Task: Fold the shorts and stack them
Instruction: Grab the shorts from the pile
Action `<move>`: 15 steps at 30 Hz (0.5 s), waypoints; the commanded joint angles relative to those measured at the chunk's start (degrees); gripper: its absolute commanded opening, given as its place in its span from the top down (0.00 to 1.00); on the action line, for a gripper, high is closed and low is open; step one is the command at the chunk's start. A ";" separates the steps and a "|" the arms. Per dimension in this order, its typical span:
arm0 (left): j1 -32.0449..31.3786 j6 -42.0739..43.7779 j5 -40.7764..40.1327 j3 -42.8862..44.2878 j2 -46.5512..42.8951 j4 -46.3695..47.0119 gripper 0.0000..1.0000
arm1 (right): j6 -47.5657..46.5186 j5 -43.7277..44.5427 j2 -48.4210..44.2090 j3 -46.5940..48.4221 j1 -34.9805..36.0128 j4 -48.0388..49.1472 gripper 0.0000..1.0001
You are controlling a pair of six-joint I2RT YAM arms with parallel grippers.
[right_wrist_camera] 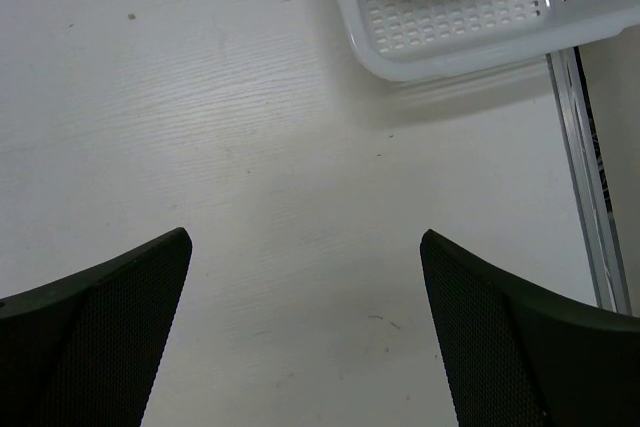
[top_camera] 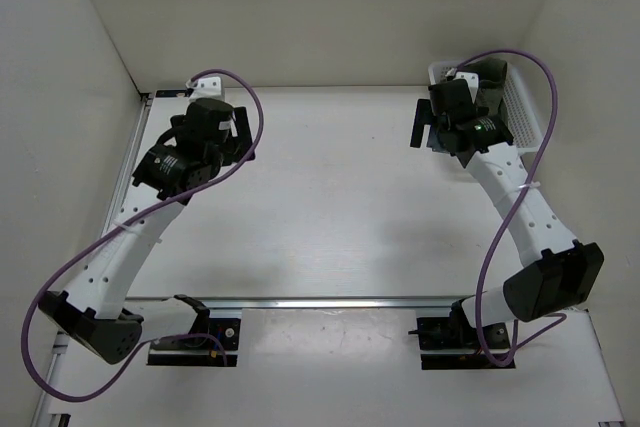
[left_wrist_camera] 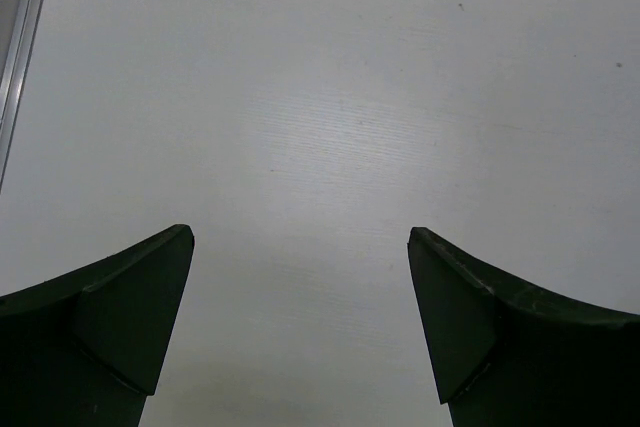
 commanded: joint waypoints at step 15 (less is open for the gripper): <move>4.75 5.28 20.41 5.34 -4.46 5.04 0.00 | -4.96 -8.07 0.13 7.35 -10.61 2.03 0.00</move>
